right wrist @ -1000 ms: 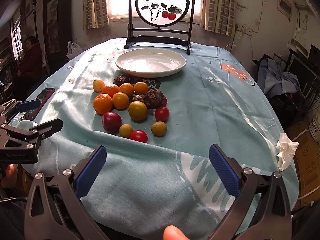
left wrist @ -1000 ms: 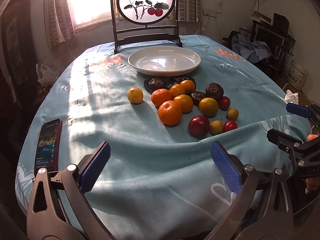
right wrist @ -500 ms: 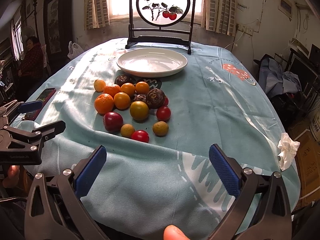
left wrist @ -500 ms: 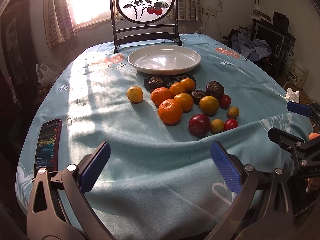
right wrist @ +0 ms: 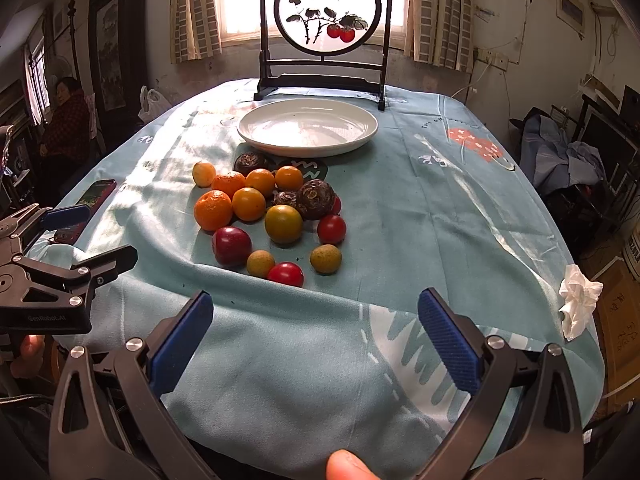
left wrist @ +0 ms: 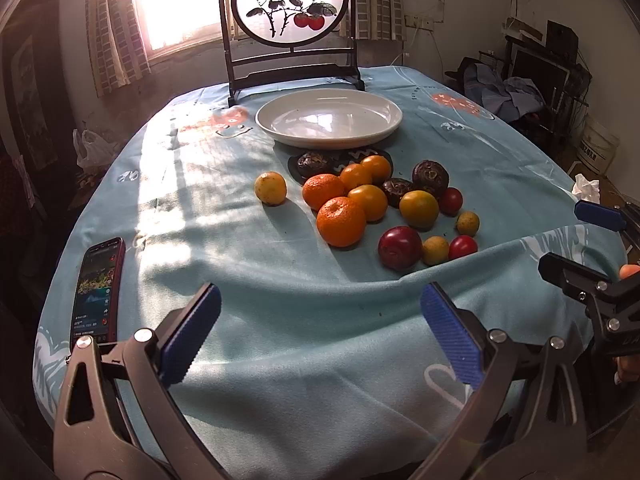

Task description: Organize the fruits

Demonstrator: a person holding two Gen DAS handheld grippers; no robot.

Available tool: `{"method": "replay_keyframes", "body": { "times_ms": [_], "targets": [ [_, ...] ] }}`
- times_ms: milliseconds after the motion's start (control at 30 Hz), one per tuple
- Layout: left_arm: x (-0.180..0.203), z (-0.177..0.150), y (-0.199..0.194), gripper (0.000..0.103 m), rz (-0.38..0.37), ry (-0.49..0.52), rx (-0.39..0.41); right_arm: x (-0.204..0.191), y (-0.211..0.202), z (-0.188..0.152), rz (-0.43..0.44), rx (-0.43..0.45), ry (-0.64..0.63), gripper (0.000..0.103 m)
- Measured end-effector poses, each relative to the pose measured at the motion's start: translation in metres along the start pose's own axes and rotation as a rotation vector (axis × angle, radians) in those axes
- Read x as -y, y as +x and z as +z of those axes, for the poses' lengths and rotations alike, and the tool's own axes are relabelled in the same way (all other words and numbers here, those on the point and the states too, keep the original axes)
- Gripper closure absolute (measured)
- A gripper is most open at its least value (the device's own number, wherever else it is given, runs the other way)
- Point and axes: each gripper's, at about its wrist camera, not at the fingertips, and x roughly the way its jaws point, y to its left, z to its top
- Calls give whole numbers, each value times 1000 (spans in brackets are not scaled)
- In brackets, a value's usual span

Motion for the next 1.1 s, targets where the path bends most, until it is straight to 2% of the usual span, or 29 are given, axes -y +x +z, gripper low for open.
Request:
{"method": "replay_keyframes", "body": {
  "times_ms": [867,1100],
  "targets": [
    [1,-4,3,2,-1,4,-8,1,-3,0,10,4,5,1],
    [-4,-6,11,2,-5,1,-24,-2,3,-1,37,-14,16,2]
  ]
}}
